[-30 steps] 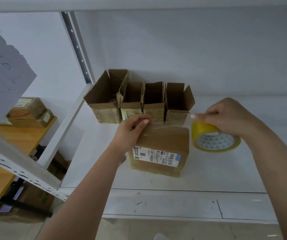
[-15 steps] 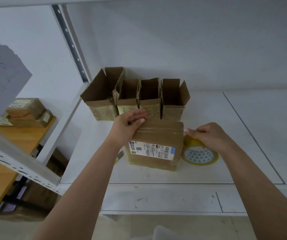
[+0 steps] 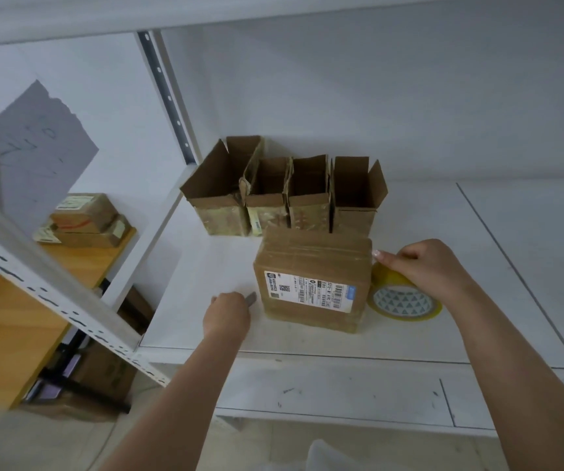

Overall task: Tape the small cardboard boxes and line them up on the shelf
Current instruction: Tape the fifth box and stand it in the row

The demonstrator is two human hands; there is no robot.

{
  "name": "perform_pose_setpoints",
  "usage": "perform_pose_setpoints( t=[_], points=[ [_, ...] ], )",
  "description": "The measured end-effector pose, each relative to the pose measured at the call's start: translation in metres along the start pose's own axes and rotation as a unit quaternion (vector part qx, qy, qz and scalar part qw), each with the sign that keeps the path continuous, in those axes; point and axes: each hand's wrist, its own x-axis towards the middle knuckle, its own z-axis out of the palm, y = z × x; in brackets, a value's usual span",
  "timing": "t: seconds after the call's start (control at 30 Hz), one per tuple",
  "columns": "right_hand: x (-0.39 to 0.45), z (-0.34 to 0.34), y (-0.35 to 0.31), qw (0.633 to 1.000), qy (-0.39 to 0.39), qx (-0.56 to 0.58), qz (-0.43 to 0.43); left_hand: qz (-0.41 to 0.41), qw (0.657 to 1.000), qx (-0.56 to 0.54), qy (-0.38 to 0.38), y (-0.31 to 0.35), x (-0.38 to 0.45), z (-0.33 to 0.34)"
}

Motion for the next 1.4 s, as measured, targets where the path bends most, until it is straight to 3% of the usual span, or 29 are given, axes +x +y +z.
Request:
perform_pose_setpoints(
  t=[0.13, 0.23, 0.33, 0.37, 0.43, 0.5, 0.6, 0.67, 0.83, 0.97, 1.07, 1.27, 1.4],
  points=[
    [0.003, 0.000, 0.004, 1.000, -0.009, 0.018, 0.003, -0.013, 1.000, 0.000, 0.010, 0.001, -0.002, -0.001],
    [0.005, 0.001, 0.006, 1.000, -0.019, 0.009, 0.008, -0.006, 0.989, -0.122, 0.084, -0.008, -0.001, -0.030],
    [0.007, 0.001, 0.004, 0.999, -0.034, 0.011, 0.009, 0.059, 0.930, -0.289, 0.220, 0.007, -0.004, -0.082],
    [0.007, 0.000, 0.003, 0.999, -0.037, 0.021, 0.010, 0.092, 0.913, -0.328, 0.223, 0.019, -0.006, -0.100],
    [0.008, -0.002, 0.004, 0.997, -0.050, 0.055, 0.015, 0.191, 0.895, -0.376, 0.143, 0.050, -0.013, -0.129],
    [0.008, -0.006, 0.007, 0.993, -0.078, 0.092, 0.017, 0.291, 0.874, -0.389, 0.003, 0.084, -0.023, -0.140],
    [0.009, -0.015, 0.016, 0.983, -0.126, 0.136, 0.010, 0.332, 0.856, -0.369, -0.146, 0.130, -0.030, -0.134],
    [0.008, -0.019, 0.024, 0.976, -0.151, 0.154, 0.003, 0.320, 0.864, -0.349, -0.173, 0.145, -0.029, -0.123],
    [-0.001, -0.017, 0.040, 0.969, -0.141, 0.202, -0.013, 0.326, 0.873, -0.342, -0.122, 0.145, -0.017, -0.105],
    [-0.001, -0.006, 0.047, 0.992, -0.095, 0.078, -0.004, 0.335, 0.875, -0.327, -0.124, 0.146, -0.016, -0.104],
    [-0.004, -0.011, 0.047, 0.987, -0.119, 0.110, -0.019, 0.347, 0.881, -0.286, -0.145, 0.145, -0.018, -0.110],
    [-0.010, -0.026, 0.045, 0.984, -0.098, 0.151, -0.017, 0.390, 0.911, -0.022, -0.135, 0.163, -0.033, -0.133],
    [-0.015, -0.029, 0.034, 0.997, -0.039, 0.069, 0.004, 0.364, 0.915, 0.120, -0.123, 0.187, -0.041, -0.136]
  ],
)
